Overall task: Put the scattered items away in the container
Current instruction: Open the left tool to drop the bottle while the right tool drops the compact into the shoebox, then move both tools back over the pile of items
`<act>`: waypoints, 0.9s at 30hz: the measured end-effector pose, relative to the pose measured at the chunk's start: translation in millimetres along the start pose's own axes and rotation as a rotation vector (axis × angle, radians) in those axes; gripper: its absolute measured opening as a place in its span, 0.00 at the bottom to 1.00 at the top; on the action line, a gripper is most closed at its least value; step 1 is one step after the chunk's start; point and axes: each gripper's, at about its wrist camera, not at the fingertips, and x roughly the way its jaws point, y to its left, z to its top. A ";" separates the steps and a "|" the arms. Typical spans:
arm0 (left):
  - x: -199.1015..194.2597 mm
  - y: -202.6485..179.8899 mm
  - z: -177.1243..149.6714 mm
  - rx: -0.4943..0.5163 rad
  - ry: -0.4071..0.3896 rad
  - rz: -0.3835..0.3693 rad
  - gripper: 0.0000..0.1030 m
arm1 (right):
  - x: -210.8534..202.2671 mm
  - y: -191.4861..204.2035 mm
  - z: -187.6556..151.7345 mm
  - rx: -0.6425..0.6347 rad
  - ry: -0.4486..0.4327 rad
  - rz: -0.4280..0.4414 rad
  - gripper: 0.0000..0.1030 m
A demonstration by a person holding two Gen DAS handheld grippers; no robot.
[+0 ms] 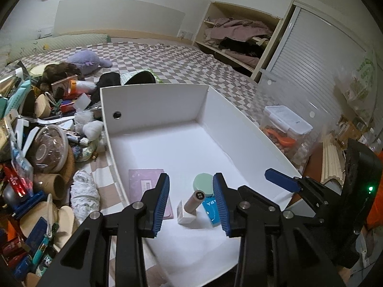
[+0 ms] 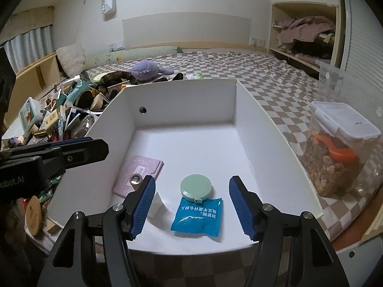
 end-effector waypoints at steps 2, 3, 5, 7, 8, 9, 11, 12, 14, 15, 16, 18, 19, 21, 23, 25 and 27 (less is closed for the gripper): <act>-4.5 2.4 -0.1 -0.005 -0.006 0.004 0.36 | -4.2 2.0 0.4 -0.001 -0.005 -0.001 0.63; -7.1 3.5 -0.2 -0.007 -0.009 0.005 0.37 | -6.0 2.9 1.1 -0.002 -0.008 -0.001 0.63; -12.2 5.9 -0.3 -0.010 -0.017 0.015 0.52 | -10.4 4.7 2.2 -0.004 -0.015 -0.001 0.63; -19.4 8.7 -0.6 -0.015 -0.035 0.032 0.61 | -15.1 6.5 3.7 -0.005 -0.024 -0.002 0.63; -23.3 10.4 -0.4 -0.015 -0.040 0.038 0.61 | -17.5 7.2 4.3 -0.005 -0.030 -0.002 0.63; -25.5 12.0 0.0 -0.016 -0.043 0.042 0.61 | -19.7 8.1 4.9 -0.005 -0.035 -0.002 0.63; -30.9 15.5 0.1 -0.023 -0.050 0.053 0.62 | -24.1 9.9 6.0 -0.007 -0.046 -0.003 0.63; -33.6 17.4 -0.2 -0.027 -0.054 0.058 0.67 | -26.2 10.8 6.4 -0.005 -0.050 -0.003 0.63; -39.7 21.6 -1.3 -0.041 -0.064 0.066 0.78 | -29.5 13.1 6.5 -0.001 -0.057 -0.004 0.64; -42.5 23.3 -2.1 -0.048 -0.070 0.068 0.84 | -31.0 13.6 6.9 0.001 -0.060 -0.006 0.69; -45.4 25.3 -2.9 -0.055 -0.075 0.068 0.88 | -33.3 14.8 6.9 0.004 -0.067 -0.008 0.83; -50.5 28.6 -4.0 -0.067 -0.082 0.069 0.94 | -38.1 16.7 7.1 0.004 -0.086 -0.011 0.92; -53.1 30.5 -4.6 -0.071 -0.087 0.072 0.97 | -40.1 18.5 7.7 0.002 -0.091 -0.012 0.92; -59.2 33.7 -5.4 -0.078 -0.099 0.085 1.00 | -43.5 22.1 8.8 -0.003 -0.100 -0.015 0.93; -63.6 36.4 -6.1 -0.078 -0.102 0.091 1.00 | -46.3 26.1 9.6 -0.007 -0.112 -0.019 1.00; -68.0 39.6 -7.5 -0.077 -0.105 0.096 1.00 | -49.7 29.4 10.0 -0.007 -0.135 -0.022 1.00; -73.1 43.0 -8.3 -0.077 -0.116 0.106 1.00 | -53.3 32.0 10.7 -0.001 -0.161 -0.023 1.00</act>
